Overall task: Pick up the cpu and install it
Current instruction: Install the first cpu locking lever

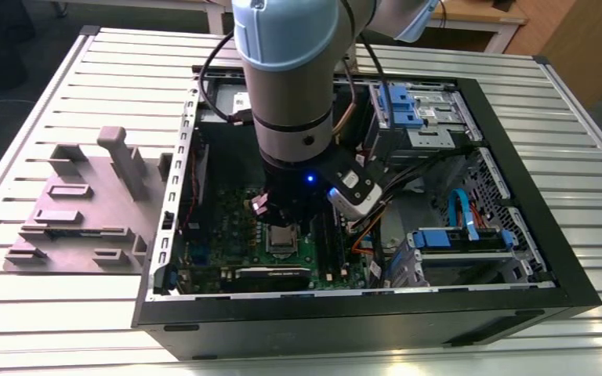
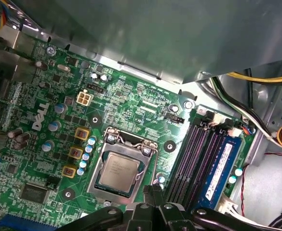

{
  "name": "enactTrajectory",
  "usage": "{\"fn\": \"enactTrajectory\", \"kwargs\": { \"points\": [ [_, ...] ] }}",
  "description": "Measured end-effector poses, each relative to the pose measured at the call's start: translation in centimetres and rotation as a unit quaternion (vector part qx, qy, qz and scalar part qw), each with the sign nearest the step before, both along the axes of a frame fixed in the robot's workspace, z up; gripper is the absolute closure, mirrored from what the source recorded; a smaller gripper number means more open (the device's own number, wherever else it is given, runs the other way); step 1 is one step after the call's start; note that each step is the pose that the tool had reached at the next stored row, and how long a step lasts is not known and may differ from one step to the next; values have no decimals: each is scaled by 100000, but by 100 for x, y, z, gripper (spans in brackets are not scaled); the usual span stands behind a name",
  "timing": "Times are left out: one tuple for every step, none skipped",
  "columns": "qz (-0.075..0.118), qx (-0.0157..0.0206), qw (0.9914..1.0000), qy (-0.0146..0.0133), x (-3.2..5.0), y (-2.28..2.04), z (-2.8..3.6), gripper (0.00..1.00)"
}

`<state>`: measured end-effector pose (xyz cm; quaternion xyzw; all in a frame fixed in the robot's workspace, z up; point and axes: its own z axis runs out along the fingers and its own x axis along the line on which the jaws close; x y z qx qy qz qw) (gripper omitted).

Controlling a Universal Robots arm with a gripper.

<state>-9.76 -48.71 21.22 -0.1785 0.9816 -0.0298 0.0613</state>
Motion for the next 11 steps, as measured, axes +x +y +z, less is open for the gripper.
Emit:
{"fn": "enactTrajectory", "kwargs": {
  "points": [
    [2,-1,100000,2,0,0,-5,90],
    [-1,-2,100000,2,0,0,-14,90],
    [0,-10,100000,6,0,0,-25,90],
    [3,-12,100000,7,0,-1,-38,90],
    [1,-9,100000,5,0,-1,-54,90],
    [-1,-9,100000,7,-1,-2,-69,90],
    [-3,-3,100000,5,0,-2,-86,90],
    [-1,-7,100000,7,0,-2,-102,90],
    [-1,-12,100000,9,0,-2,-117,90],
    [0,-12,100000,11,0,-2,-129,90],
    [1,-10,100000,7,0,-2,-141,90]
  ]
}}
